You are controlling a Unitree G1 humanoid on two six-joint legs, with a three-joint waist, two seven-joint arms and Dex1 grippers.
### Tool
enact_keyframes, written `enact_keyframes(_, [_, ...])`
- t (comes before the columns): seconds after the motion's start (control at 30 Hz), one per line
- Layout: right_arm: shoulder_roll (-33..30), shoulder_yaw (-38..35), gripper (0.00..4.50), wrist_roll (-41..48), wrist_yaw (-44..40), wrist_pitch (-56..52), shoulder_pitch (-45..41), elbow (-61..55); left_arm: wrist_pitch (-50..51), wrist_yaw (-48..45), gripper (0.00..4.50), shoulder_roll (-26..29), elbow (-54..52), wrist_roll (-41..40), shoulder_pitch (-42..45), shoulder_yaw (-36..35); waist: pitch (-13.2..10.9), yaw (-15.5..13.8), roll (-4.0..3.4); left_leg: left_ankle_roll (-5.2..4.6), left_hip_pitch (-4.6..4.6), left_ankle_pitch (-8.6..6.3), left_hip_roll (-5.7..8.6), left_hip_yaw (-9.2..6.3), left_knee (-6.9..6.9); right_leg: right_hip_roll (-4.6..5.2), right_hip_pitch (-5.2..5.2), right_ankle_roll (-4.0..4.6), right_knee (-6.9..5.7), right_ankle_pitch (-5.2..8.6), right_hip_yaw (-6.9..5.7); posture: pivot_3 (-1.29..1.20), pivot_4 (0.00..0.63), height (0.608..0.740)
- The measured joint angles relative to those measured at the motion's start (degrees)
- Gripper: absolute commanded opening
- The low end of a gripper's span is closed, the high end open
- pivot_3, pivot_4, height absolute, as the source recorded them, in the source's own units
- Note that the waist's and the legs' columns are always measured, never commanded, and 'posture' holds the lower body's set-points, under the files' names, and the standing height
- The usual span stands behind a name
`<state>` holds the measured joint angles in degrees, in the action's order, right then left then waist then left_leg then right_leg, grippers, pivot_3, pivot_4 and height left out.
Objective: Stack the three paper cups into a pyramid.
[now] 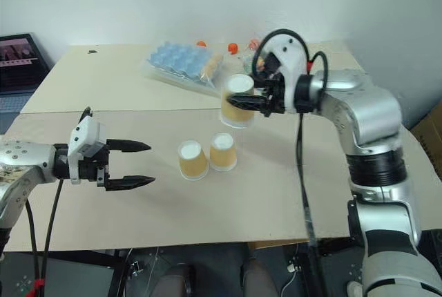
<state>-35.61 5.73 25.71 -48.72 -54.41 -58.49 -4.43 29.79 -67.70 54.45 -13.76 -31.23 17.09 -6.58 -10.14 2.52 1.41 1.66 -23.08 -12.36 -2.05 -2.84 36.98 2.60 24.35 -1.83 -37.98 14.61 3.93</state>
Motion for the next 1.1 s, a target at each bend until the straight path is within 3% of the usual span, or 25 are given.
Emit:
enact_keyframes(0.27, [5.50, -1.36, 2.72, 3.06, 4.14, -8.50, -4.53, 0.59, -2.52, 2.56, 4.50, -4.99, 0.00, -0.48, -0.04, -0.64, 0.00, -0.08, 0.00, 0.00, -0.01, 0.00, 0.00, -0.03, 0.00, 0.00, 0.01, 0.01, -0.02, -0.01, -0.03, 0.00, 0.150, 0.740])
enact_keyframes(0.47, [7.66, -2.62, 2.72, 5.66, 6.85, -13.09, -4.66, 0.39, -3.95, 6.99, 4.50, -11.38, -0.86, -4.88, -2.87, -7.42, 0.01, 0.33, 0.00, 0.00, 0.04, 0.00, -0.01, 0.00, 0.00, 0.00, 0.01, 0.05, -0.06, -0.03, 0.02, 0.00, 0.150, 0.740])
enact_keyframes(0.63, [9.76, -4.51, 2.72, 8.09, 8.97, -16.17, -5.19, 0.27, -8.41, 5.94, 4.50, -11.66, -0.62, -3.54, -9.13, -8.03, 0.01, 0.49, -0.01, 0.00, 0.05, 0.00, -0.02, -0.05, -0.01, -0.01, 0.02, 0.09, -0.09, -0.06, -0.04, 0.00, 0.150, 0.740])
enact_keyframes(1.1, [12.24, 1.41, 2.72, 8.23, 11.14, -14.98, -2.55, -5.58, -10.66, 4.57, 4.50, -11.13, 1.22, -1.62, -8.94, -7.61, 0.01, 0.16, 0.00, 0.00, 0.07, 0.00, -0.02, -0.05, -0.01, -0.02, 0.00, 0.09, -0.08, -0.06, -0.05, 0.00, 0.150, 0.740])
